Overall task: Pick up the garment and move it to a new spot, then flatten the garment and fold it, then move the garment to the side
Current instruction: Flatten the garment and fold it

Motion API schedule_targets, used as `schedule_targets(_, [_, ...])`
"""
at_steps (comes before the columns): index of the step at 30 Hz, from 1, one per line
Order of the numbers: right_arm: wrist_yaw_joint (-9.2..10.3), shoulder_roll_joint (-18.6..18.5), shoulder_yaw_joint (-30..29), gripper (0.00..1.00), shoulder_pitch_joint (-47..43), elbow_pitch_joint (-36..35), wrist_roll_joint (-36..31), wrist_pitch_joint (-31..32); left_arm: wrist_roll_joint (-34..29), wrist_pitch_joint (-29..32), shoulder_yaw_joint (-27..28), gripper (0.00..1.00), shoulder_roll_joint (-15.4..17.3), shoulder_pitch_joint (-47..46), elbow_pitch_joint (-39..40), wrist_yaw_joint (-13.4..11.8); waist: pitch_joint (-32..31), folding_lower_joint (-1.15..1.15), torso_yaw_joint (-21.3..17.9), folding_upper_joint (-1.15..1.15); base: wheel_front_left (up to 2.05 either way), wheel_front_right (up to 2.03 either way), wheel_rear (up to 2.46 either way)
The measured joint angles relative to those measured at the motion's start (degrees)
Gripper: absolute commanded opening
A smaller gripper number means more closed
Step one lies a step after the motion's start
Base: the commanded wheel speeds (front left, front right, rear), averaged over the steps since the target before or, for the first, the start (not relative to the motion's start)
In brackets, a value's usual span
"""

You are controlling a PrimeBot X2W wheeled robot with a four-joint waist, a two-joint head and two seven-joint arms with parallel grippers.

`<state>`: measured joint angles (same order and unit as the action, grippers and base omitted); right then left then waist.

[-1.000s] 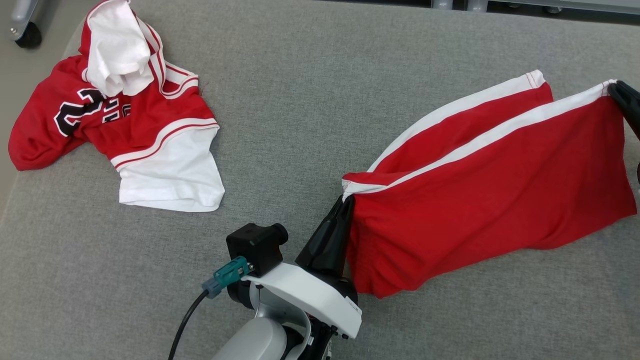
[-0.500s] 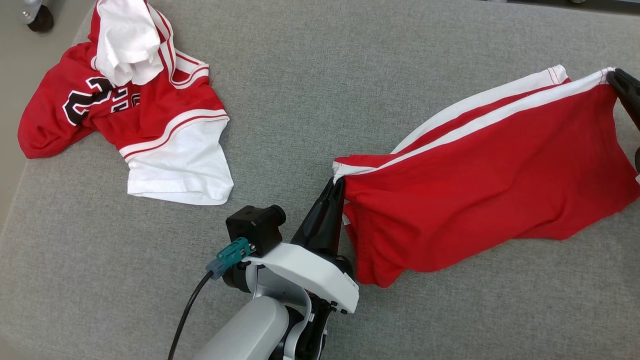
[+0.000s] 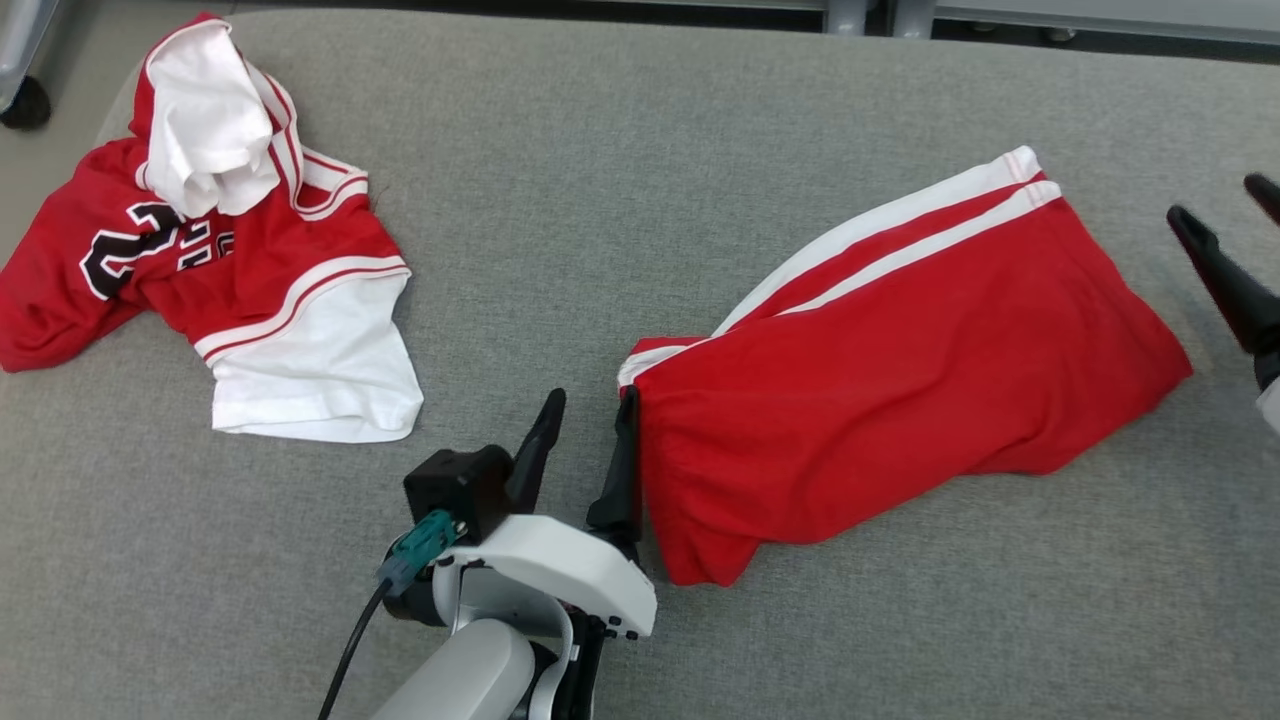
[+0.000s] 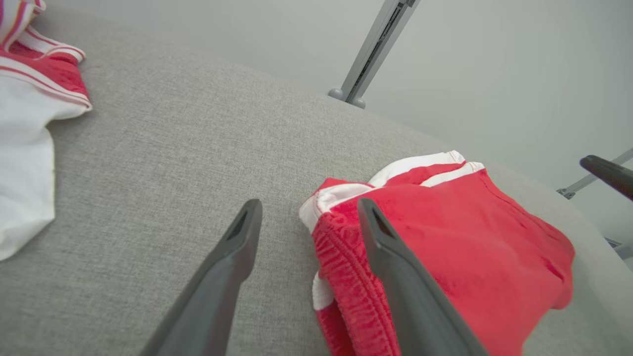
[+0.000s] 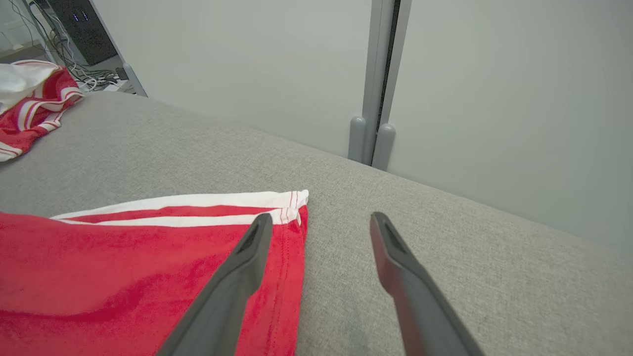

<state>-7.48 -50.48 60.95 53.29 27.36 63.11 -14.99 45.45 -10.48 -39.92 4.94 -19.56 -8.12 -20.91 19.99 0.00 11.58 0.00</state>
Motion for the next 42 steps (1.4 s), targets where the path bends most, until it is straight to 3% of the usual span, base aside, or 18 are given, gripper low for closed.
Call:
schedule_targets(5, [0.0, -0.3, 3.4, 1.0, -2.4, -0.3, 1.1, 2.3, -4.6, -3.3, 1.0, 1.0, 2.8, 3.1, 2.9, -3.0, -2.3, 0.0, -2.3, 0.0, 0.0, 0.0, 0.0])
schedule_targets(10, [0.0, -0.8, 5.2, 1.0, -2.3, -0.7, 2.4, 6.2, -10.1, -4.4, 1.2, 1.0, 2.3, 6.3, 5.9, -4.7, -2.8, 0.0, -2.6, 0.0, 0.0, 0.0, 0.0])
schedule_targets(18, [-0.01, 0.0, 6.1, 1.0, -0.3, 3.8, 3.2, 11.0, -18.7, -4.5, -0.3, 1.0, -1.1, 6.6, 7.8, -3.3, 0.4, 0.0, 1.5, 0.0, 0.0, 0.0, 0.0])
schedule_targets(27, [-0.01, 2.5, 5.9, 1.0, 0.1, 6.9, 7.8, 13.5, -20.7, -4.5, 0.2, 1.0, -2.0, 8.2, 8.7, -1.7, 2.5, 0.0, 5.5, 0.0, 0.0, 0.0, 0.0])
schedule_targets(28, [-0.01, 2.7, 6.0, 0.31, 0.0, 6.7, 8.3, 13.6, -20.6, -4.5, 0.2, 1.0, -2.1, 8.3, 8.9, -1.7, 2.3, 0.0, 5.4, 0.0, 0.0, 0.0, 0.0])
schedule_targets(29, [-0.01, 3.0, 6.0, 0.0, -0.2, 6.5, 8.9, 13.7, -20.5, -4.5, 0.3, 1.0, -2.1, 8.4, 9.1, -1.6, 2.1, 0.0, 5.3, 0.0, 0.0, 0.0, 0.0])
schedule_targets(36, [-0.01, 4.8, 3.9, 0.0, -5.6, 3.7, 15.8, 6.8, -22.0, -4.5, 3.1, 1.0, -2.2, 9.4, 6.0, 1.3, -1.3, 0.0, 1.3, 0.0, 0.0, 0.0, 0.0])
schedule_targets(42, [-0.01, 4.9, 3.8, 0.0, -10.7, 0.3, 19.4, 3.9, -22.8, -4.5, 8.6, 1.0, -1.4, 14.3, 3.7, 5.2, -6.0, 0.0, -5.9, 0.0, 0.0, 0.0, 0.0])
